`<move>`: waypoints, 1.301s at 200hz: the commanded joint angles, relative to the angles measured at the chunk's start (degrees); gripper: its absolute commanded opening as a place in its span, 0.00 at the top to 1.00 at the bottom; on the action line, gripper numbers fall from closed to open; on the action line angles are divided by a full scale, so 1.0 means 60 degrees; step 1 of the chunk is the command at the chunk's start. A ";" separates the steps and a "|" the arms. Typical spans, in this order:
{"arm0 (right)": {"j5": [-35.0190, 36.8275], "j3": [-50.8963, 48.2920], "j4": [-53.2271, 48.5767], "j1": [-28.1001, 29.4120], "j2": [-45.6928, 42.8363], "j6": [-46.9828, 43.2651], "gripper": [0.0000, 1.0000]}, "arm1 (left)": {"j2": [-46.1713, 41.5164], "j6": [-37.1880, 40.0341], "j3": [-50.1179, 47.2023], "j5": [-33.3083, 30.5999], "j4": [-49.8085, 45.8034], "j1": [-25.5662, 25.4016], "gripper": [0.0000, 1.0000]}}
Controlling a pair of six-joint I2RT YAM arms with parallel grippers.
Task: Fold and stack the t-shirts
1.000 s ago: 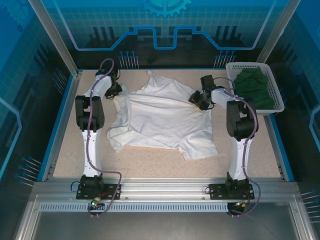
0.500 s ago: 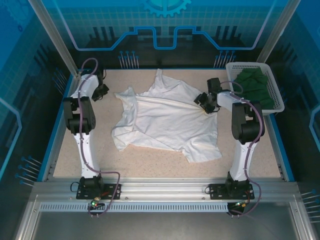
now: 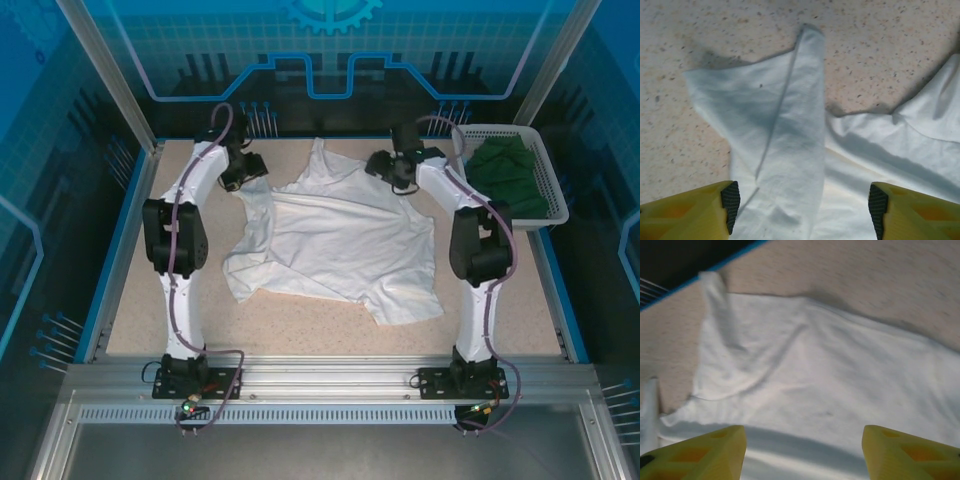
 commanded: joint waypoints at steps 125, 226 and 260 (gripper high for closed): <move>-0.0532 0.2656 -0.1139 0.0269 0.3205 -0.0755 0.41 | 0.4152 0.1454 0.4503 -0.1665 -0.0071 -0.0326 0.51; -0.0551 0.2627 -0.1247 0.0070 0.3437 -0.0153 0.44 | 0.4290 0.1248 0.4209 -0.1536 -0.0099 -0.0326 0.72; -0.0508 0.2563 -0.1306 0.0012 0.3421 -0.0087 0.45 | 0.4272 0.1267 0.4047 -0.1423 -0.0144 -0.0326 0.62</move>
